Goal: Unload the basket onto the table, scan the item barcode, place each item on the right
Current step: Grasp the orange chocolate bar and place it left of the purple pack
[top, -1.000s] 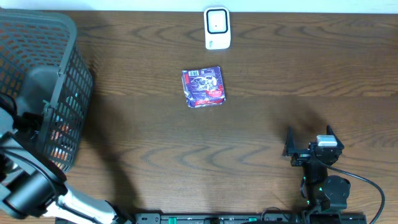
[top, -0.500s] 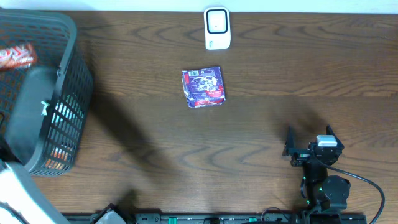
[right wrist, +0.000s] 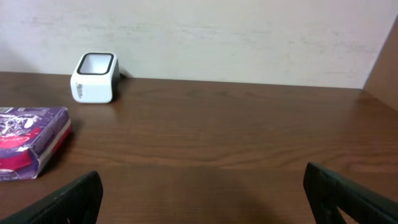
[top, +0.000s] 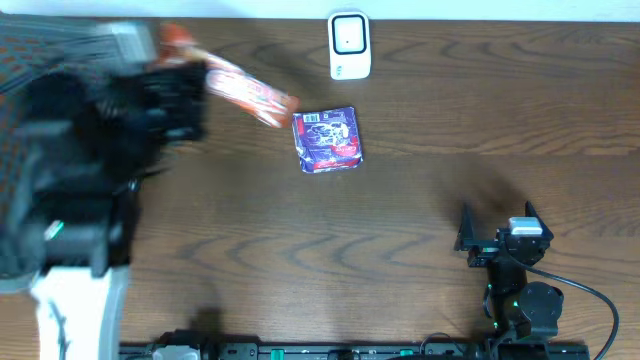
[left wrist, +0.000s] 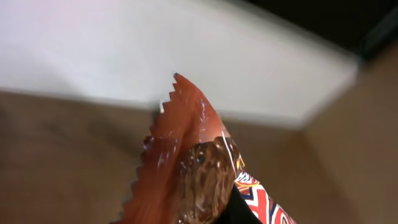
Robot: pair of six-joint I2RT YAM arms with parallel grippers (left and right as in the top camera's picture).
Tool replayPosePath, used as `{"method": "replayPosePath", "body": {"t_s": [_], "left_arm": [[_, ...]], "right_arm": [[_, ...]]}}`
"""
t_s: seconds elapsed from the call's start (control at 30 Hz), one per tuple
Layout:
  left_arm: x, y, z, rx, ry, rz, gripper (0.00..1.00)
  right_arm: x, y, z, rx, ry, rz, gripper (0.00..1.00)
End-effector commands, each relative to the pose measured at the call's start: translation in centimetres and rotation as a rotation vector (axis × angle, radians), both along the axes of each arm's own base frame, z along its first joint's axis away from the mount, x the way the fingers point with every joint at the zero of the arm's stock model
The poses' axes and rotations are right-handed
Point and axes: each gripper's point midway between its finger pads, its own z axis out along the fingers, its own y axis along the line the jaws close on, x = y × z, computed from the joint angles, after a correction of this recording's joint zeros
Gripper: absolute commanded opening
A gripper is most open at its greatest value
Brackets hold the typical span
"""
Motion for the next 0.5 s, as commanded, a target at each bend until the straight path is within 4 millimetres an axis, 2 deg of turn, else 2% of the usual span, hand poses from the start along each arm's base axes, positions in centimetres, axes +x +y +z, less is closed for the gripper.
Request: {"method": "replayPosePath", "body": {"t_s": [0.0,0.1,0.27,0.33,0.47], "left_arm": [[2.1,-3.7,-5.6,0.245,0.049,-0.155,0.07],[3.7,-5.6,-11.3,0.385,0.144,-0.239,0.07],[6.0,-6.0,-19.0,0.535,0.279,-0.293,0.07],[6.5,-5.5,-21.0,0.585,0.319,-0.289,0.07],[6.6,-4.6,-23.1,0.675,0.356,-0.308,0.07]], "right_arm": [[0.0,0.2,-0.1,-0.005,0.000,0.009,0.99],[0.0,0.2,-0.1,-0.005,0.000,0.009,0.99],[0.0,0.2,-0.1,-0.005,0.000,0.009,0.99],[0.0,0.2,-0.1,-0.005,0.000,0.009,0.99],[0.0,0.2,-0.1,-0.005,0.000,0.009,0.99]]}}
